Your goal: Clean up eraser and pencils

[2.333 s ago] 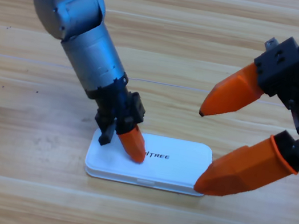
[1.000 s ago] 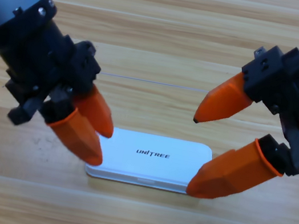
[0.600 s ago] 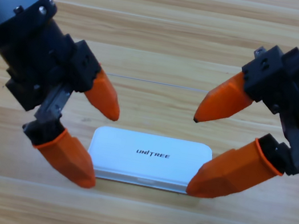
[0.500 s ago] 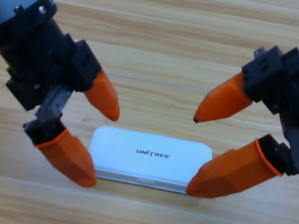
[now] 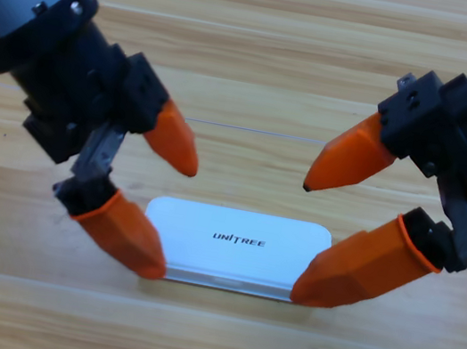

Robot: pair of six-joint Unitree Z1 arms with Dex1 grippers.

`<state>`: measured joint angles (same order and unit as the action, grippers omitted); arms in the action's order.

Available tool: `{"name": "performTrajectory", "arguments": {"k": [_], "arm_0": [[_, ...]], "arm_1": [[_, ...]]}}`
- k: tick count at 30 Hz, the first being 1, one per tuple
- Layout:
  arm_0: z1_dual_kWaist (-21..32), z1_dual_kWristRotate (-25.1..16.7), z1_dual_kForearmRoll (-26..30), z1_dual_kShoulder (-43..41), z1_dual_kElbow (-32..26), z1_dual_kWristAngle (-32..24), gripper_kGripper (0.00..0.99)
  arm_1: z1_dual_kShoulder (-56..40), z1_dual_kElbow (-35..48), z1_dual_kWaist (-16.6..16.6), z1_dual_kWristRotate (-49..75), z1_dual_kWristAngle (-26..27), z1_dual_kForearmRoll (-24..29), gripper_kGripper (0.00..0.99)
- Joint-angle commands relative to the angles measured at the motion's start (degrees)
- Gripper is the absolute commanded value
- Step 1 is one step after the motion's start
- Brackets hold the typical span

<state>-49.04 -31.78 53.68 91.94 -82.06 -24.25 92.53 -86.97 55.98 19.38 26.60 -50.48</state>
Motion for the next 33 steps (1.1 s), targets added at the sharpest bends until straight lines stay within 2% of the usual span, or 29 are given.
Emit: {"name": "performTrajectory", "arguments": {"k": [1,2,3,4,5,8,12,15,17,19,20,23,24,27,29,30,32,33], "arm_0": [[-0.7,1.9,-6.0,0.5,3.2,7.3,0.99],[-0.6,5.7,-10.3,-1.0,5.0,14.7,0.99],[-0.6,10.0,-16.1,-3.1,7.9,24.4,0.99],[-0.4,13.0,-23.8,-5.8,12.4,34.1,0.99],[0.4,12.8,-30.7,-8.0,16.3,39.7,0.99],[8.8,9.7,-37.9,-8.8,18.0,45.6,0.99],[20.5,6.7,-48.3,-8.9,20.2,45.6,0.99],[26.3,5.8,-58.9,-10.0,26.4,45.8,0.99],[31.8,5.6,-68.0,-14.8,35.2,44.5,0.99],[40.5,9.6,-73.1,-19.4,42.6,36.9,0.99],[43.9,12.6,-77.1,-22.2,47.8,35.1,0.99],[48.3,16.6,-92.5,-31.8,66.6,36.4,0.99],[49.1,17.6,-94.7,-34.9,71.0,36.5,0.99],[50.3,21.4,-94.5,-46.1,80.3,34.6,0.99],[50.2,22.8,-94.5,-54.1,82.1,32.4,0.99],[50.1,22.9,-92.1,-58.4,82.1,31.7,0.99],[49.9,24.7,-82.9,-66.5,82.1,30.3,0.99],[49.9,26.3,-80.7,-70.1,82.1,30.9,0.99]], "arm_1": [[-0.4,0.3,1.0,-0.5,-2.9,0.8,0.99],[-0.6,0.6,1.0,-0.5,-3.1,0.8,0.99],[-0.6,0.9,0.9,-0.4,-3.6,0.8,0.99],[-0.6,1.1,0.7,-0.4,-4.1,0.8,0.99],[-0.5,1.2,0.6,-0.4,-4.4,0.8,0.99],[-0.2,1.4,0.6,-0.4,-4.4,0.8,0.99],[-1.6,1.5,0.4,-1.2,-7.4,0.8,0.99],[-5.6,1.5,-0.9,-3.1,-9.5,0.8,0.99],[-8.3,2.6,-3.8,-3.8,-9.1,2.0,0.99],[-10.6,4.2,-7.1,-4.8,-7.9,3.9,0.99],[-11.8,5.2,-7.8,-5.1,-7.4,5.2,0.99],[-13.8,7.5,-7.9,-5.1,-7.5,7.7,0.99],[-13.6,8.0,-7.9,-5.1,-7.4,7.9,0.99],[-11.6,8.8,-7.9,-4.8,-6.9,8.4,0.99],[-9.6,8.7,-7.9,-4.3,-6.7,8.4,0.99],[-8.9,8.7,-7.9,-4.2,-6.4,8.4,0.99],[-7.5,8.8,-7.9,-3.6,-5.7,8.4,0.99],[-6.9,8.7,-7.9,-3.6,-5.6,8.4,0.99]]}}
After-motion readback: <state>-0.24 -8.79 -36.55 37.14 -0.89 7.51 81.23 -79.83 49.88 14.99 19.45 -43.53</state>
